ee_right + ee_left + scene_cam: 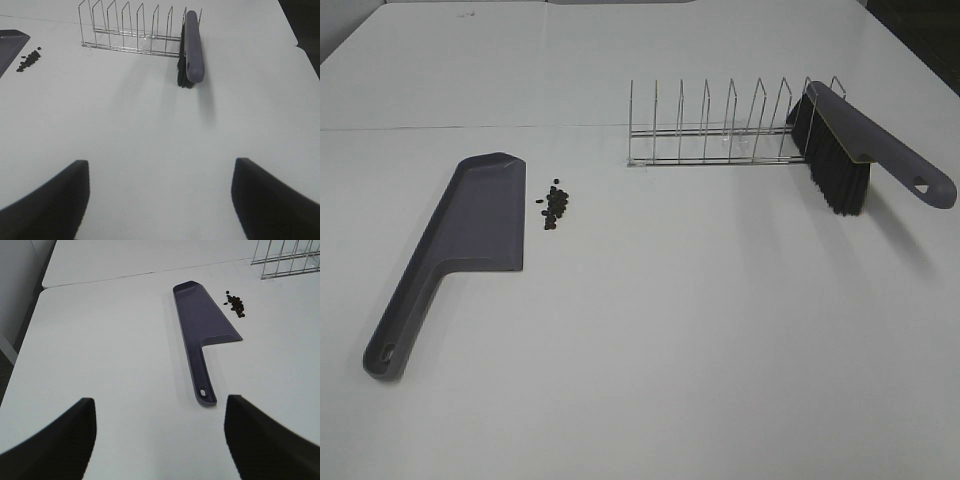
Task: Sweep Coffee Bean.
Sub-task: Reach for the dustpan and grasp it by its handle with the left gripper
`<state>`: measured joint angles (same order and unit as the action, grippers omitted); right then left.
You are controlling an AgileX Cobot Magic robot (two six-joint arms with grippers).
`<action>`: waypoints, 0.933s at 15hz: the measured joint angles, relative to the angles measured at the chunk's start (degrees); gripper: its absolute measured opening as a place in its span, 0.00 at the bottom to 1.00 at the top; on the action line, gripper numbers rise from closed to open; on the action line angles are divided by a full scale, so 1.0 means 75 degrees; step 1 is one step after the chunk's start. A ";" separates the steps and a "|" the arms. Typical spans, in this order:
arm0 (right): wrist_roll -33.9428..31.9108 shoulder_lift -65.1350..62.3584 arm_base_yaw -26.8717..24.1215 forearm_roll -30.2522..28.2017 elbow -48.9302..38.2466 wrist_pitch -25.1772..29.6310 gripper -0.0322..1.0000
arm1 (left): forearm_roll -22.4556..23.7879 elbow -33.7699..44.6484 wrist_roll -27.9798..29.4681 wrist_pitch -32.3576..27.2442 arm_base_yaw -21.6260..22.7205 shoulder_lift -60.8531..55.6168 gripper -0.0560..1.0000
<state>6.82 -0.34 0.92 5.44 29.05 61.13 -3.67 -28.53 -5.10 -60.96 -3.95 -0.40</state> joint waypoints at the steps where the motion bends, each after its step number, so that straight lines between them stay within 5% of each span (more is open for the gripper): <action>1: 0.0000 0.0000 0.0000 0.0000 0.0000 0.0000 0.67 | 0.0000 0.0000 0.0000 0.0000 0.0000 0.0000 0.68; 14: 0.0000 0.0000 0.0000 0.0000 0.0000 0.0000 0.67 | 0.0000 0.0000 0.0000 0.0000 0.0000 0.0000 0.68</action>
<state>6.82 -0.34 0.92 5.44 29.05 61.13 -3.67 -28.53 -5.10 -60.96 -3.95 -0.40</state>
